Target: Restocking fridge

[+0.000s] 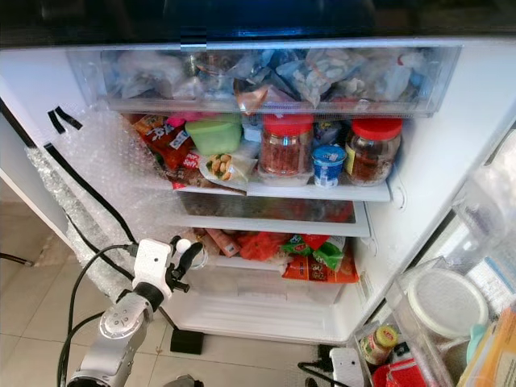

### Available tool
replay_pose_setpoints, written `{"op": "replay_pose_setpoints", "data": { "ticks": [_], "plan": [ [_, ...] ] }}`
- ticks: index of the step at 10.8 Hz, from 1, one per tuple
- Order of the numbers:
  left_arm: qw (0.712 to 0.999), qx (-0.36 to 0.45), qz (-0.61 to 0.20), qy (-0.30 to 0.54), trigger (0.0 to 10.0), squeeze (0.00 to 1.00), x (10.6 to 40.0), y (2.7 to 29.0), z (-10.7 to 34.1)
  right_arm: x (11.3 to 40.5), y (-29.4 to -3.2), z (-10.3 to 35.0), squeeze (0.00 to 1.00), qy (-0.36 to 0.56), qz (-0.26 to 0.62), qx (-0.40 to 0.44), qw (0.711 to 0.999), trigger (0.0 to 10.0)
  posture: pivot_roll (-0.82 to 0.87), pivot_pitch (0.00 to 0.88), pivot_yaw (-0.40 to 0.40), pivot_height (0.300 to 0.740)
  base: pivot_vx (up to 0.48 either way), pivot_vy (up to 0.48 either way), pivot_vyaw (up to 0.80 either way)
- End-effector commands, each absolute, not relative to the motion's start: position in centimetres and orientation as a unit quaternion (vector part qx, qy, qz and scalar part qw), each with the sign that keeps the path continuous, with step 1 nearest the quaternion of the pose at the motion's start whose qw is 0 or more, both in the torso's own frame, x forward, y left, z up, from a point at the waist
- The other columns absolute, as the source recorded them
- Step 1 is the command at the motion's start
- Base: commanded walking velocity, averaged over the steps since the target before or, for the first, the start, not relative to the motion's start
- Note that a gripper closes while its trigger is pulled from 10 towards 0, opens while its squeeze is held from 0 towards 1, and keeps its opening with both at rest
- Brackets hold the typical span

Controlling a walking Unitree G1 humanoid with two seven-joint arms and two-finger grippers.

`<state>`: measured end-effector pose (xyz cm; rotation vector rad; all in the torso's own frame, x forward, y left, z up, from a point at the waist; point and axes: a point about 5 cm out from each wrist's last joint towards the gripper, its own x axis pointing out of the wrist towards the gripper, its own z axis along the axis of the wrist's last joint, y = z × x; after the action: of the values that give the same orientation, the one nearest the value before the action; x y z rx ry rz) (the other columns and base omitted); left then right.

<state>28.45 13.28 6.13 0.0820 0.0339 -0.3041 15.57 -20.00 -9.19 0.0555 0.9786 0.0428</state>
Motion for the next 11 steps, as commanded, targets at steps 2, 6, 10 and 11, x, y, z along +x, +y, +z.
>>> {"op": "replay_pose_setpoints", "data": {
  "ticks": [2,6,10,11],
  "plan": [
    [0.988,0.044,-0.150,0.016,10.0,0.00,28.5,13.3,6.1,14.4,-19.8,-9.7,0.00,0.486,0.019,0.035,0.873,10.0,-0.04,0.056,0.052,0.626,0.000,0.000,0.00],
    [0.989,0.041,-0.142,-0.012,10.0,0.00,28.8,13.4,7.1,14.5,-19.8,-9.7,0.00,0.482,0.015,0.039,0.875,10.0,-0.04,0.056,0.051,0.626,0.000,0.000,0.00],
    [0.988,0.044,-0.141,-0.034,10.0,0.00,29.7,13.3,8.0,14.4,-19.8,-9.7,0.00,0.482,0.018,0.041,0.875,10.0,-0.04,0.054,0.049,0.626,0.000,0.000,0.00],
    [0.987,0.042,-0.146,-0.045,10.0,0.00,30.0,13.2,8.4,14.4,-19.8,-9.7,0.00,0.482,0.017,0.041,0.875,10.0,-0.04,0.054,0.049,0.626,0.000,0.000,0.00]
  ]
}}
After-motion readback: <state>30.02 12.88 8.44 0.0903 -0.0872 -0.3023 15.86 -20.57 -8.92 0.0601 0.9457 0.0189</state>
